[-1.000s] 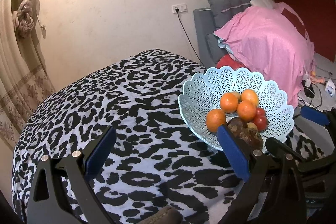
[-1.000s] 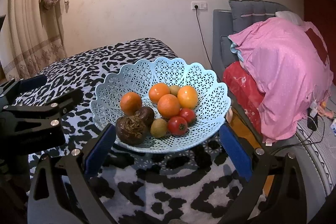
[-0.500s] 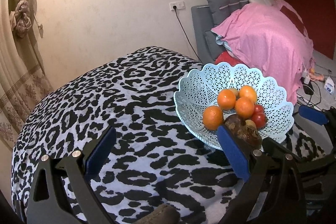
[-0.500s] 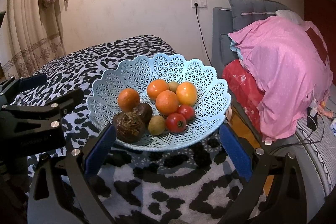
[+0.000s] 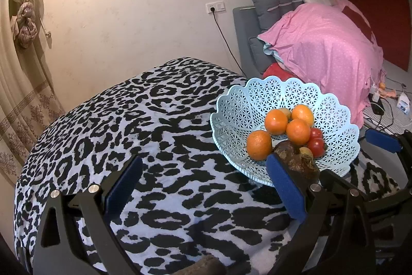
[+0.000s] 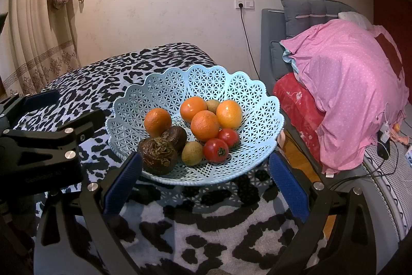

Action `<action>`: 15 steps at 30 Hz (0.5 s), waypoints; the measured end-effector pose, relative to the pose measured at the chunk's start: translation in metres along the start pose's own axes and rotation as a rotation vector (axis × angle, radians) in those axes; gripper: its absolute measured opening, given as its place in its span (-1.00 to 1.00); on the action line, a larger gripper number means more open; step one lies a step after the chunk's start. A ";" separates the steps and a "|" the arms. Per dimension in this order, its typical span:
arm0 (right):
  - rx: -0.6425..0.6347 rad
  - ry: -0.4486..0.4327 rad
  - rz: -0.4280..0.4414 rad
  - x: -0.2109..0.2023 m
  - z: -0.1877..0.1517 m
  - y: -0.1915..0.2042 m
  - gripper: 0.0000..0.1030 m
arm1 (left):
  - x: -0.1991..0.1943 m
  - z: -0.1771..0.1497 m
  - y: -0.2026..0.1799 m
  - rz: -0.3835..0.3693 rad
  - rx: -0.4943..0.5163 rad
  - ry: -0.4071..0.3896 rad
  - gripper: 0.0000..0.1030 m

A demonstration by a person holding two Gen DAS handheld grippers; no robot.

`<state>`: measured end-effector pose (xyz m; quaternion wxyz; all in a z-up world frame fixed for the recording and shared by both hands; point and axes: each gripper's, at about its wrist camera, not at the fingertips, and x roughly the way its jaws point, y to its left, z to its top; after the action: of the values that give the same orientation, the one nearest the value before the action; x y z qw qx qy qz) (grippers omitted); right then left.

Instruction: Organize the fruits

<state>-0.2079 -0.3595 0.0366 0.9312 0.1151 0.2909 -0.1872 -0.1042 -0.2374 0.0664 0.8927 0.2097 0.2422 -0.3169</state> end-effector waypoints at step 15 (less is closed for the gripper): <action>-0.010 -0.005 0.003 -0.001 0.000 0.004 0.94 | -0.007 0.000 0.002 -0.001 0.003 -0.025 0.86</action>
<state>-0.2071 -0.3557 0.0372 0.9328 0.1104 0.2893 -0.1846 -0.1077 -0.2331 0.0706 0.8952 0.2072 0.2307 -0.3202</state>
